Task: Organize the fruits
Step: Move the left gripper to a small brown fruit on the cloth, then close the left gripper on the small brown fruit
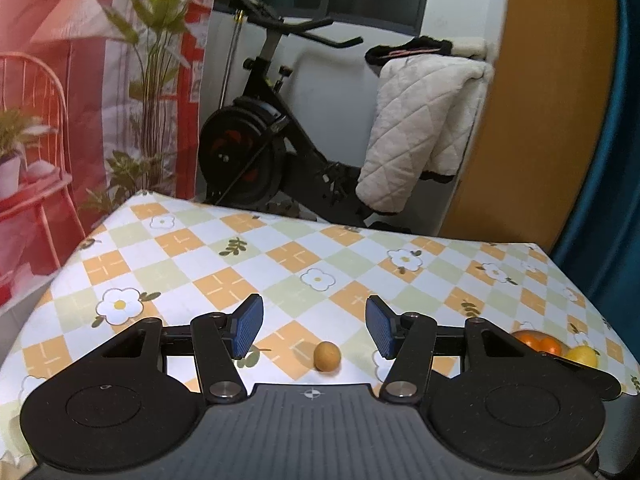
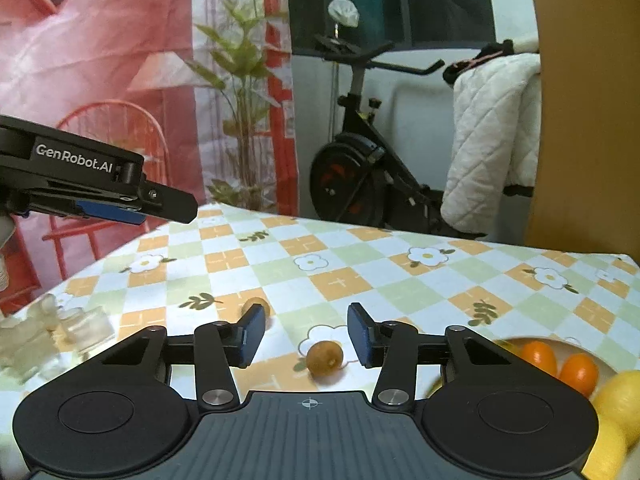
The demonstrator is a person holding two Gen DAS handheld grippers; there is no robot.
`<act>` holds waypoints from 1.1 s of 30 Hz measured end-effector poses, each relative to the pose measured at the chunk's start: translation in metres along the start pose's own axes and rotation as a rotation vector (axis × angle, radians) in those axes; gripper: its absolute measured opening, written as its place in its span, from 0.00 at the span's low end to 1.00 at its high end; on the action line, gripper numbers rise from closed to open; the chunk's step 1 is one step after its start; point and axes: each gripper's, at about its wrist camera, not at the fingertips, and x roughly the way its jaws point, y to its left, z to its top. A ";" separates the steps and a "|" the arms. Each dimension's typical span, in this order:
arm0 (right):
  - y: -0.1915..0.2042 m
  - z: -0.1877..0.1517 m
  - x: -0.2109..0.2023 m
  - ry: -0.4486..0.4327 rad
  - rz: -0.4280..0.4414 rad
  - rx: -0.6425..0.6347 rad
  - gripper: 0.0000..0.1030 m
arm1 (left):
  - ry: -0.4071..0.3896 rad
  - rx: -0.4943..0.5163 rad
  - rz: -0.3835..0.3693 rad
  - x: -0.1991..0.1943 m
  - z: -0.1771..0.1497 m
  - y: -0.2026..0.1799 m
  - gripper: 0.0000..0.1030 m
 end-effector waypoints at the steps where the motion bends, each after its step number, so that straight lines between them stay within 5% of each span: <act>1: 0.001 -0.001 0.006 0.010 -0.014 0.003 0.38 | 0.006 -0.003 0.001 0.004 0.000 0.001 0.57; 8: -0.002 -0.013 0.038 0.084 -0.091 0.040 0.32 | 0.045 -0.005 0.000 0.024 -0.008 0.004 0.57; 19: -0.008 -0.022 0.052 0.150 -0.070 0.079 0.24 | 0.092 0.026 -0.010 0.039 -0.018 0.004 0.56; 33: -0.016 -0.026 0.043 0.132 -0.069 0.119 0.24 | 0.141 0.053 -0.031 0.069 -0.028 -0.004 0.49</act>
